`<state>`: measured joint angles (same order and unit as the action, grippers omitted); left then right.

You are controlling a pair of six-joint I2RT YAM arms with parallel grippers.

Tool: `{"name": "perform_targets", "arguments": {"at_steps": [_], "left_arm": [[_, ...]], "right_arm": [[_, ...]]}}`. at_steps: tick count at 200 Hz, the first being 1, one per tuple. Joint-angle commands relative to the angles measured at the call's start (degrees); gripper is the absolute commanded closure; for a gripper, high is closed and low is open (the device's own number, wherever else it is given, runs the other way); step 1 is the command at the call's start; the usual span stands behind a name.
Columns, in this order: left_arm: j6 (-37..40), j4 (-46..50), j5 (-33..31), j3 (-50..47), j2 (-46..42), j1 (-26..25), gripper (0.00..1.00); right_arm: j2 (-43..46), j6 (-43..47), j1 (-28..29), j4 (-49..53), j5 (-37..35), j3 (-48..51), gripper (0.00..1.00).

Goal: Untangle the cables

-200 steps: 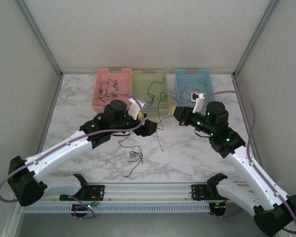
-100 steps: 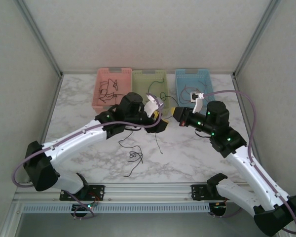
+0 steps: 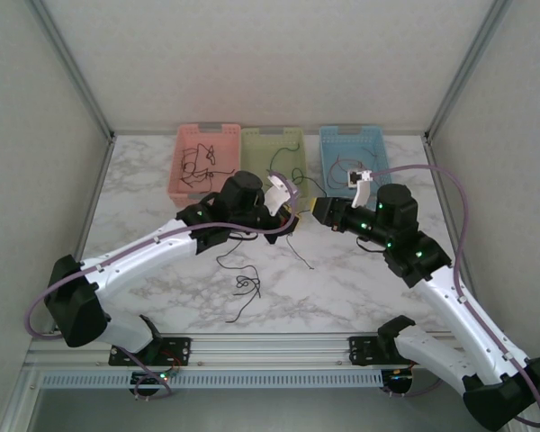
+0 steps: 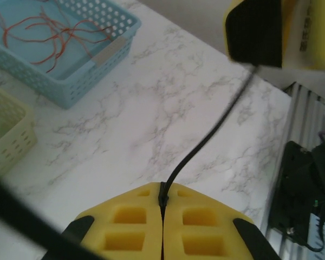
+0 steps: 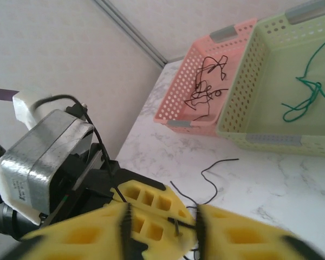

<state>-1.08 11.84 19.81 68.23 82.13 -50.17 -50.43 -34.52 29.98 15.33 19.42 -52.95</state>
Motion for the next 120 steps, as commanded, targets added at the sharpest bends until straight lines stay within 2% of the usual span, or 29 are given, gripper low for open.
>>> {"name": "perform_targets", "arguments": {"at_steps": [1,15,33,73,120], "left_arm": [[-1.63,1.71,-6.83,-1.86,-2.78,0.20,1.00],[-3.32,2.58,-10.12,-3.61,-3.77,1.12,1.00],[-5.71,4.03,-12.78,-5.41,-5.30,3.10,1.00],[-8.04,8.39,-17.70,-5.12,-9.62,6.53,1.00],[-9.23,12.07,-18.98,-1.99,-12.54,10.90,1.00]], "right_arm": [[2.09,2.66,0.00,4.13,-5.35,-2.51,0.20],[3.41,4.41,-0.02,5.10,-8.10,-2.11,0.11],[4.77,6.30,-0.06,5.66,-10.28,-1.31,0.03],[6.14,9.60,-0.08,6.55,-12.74,0.53,0.03],[7.08,9.78,-0.09,5.98,-12.82,3.10,0.04]]}}
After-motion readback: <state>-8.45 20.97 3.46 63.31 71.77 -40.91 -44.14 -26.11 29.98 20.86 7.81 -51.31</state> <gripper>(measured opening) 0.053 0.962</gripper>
